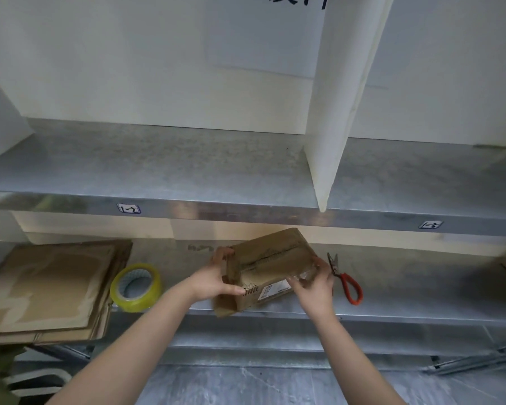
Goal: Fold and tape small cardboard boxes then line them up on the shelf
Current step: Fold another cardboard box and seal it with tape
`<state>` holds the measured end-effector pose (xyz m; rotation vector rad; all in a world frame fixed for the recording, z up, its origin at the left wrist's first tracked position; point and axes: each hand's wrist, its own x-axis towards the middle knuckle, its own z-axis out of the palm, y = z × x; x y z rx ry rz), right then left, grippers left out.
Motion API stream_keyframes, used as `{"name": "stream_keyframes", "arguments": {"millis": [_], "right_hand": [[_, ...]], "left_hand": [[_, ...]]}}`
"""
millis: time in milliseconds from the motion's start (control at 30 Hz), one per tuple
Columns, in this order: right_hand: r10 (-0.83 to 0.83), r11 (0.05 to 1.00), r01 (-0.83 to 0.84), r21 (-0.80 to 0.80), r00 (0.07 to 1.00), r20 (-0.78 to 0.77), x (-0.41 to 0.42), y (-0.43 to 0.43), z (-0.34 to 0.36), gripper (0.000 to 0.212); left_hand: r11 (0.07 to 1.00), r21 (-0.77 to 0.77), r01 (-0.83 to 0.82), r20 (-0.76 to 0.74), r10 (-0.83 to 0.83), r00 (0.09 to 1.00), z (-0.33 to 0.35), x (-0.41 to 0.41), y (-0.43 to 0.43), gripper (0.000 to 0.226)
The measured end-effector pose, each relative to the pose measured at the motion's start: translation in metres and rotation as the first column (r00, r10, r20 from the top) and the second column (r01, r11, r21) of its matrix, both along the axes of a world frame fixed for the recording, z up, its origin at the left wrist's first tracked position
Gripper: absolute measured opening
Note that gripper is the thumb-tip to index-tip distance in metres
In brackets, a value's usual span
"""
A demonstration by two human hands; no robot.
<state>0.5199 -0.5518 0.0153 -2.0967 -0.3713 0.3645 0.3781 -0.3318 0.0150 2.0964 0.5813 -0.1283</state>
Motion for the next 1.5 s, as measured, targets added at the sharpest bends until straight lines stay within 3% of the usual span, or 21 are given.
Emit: {"name": "stream_keyframes", "arguments": {"millis": [67, 167, 333, 433, 533, 667, 833, 967, 1067, 1233, 1500], "right_hand": [[0.005, 1.000, -0.005, 0.009, 1.000, -0.027, -0.001, -0.001, 0.001, 0.078], [-0.010, 1.000, 0.010, -0.012, 1.000, -0.008, -0.003, -0.004, -0.002, 0.074], [0.138, 0.989, -0.131, 0.070, 0.985, -0.107, -0.011, 0.000, -0.004, 0.039], [0.283, 0.956, -0.264, 0.131, 0.946, -0.157, -0.019, -0.006, -0.003, 0.065], [0.370, 0.929, -0.368, 0.034, 0.927, -0.059, -0.031, -0.017, -0.004, 0.075], [0.528, 0.849, -0.527, 0.030, 0.847, -0.059, -0.046, -0.029, -0.010, 0.078], [0.516, 0.856, -0.507, -0.098, 0.847, 0.129, -0.047, -0.006, -0.010, 0.050], [0.543, 0.826, -0.464, -0.319, 0.806, 0.235, -0.048, 0.006, -0.008, 0.052], [0.613, 0.768, -0.446, -0.459, 0.719, 0.326, -0.055, -0.005, 0.001, 0.060], [0.613, 0.790, -0.447, -0.419, 0.582, 0.534, -0.085, -0.003, 0.028, 0.050], [0.664, 0.737, -0.511, -0.443, 0.428, 0.613, -0.190, 0.104, 0.024, 0.045]], "left_hand": [[1.000, 0.001, -0.027, 0.044, 0.027, 0.999, 0.003, 0.001, 0.005, 0.086], [0.998, 0.039, -0.040, 0.088, 0.037, 0.995, 0.006, -0.004, -0.004, 0.087], [0.976, 0.137, -0.167, 0.112, 0.152, 0.982, -0.009, -0.025, -0.054, 0.092], [0.931, 0.206, -0.300, 0.164, 0.270, 0.949, -0.010, -0.033, -0.082, 0.093], [0.884, 0.290, -0.367, 0.205, 0.317, 0.926, -0.009, -0.038, -0.101, 0.093], [0.904, 0.298, -0.308, 0.227, 0.246, 0.942, -0.016, -0.050, -0.105, 0.073], [0.871, 0.419, -0.257, 0.283, 0.143, 0.948, -0.015, -0.047, -0.080, 0.060], [0.839, 0.529, -0.129, 0.137, 0.065, 0.988, -0.004, -0.047, -0.061, 0.061], [0.730, 0.683, 0.021, 0.035, -0.061, 0.997, 0.002, -0.067, -0.053, 0.065], [0.590, 0.803, 0.077, -0.028, -0.092, 0.995, 0.014, -0.123, -0.028, 0.063], [0.660, 0.747, 0.081, -0.111, 0.004, 0.994, -0.005, -0.196, 0.056, 0.069]]}}
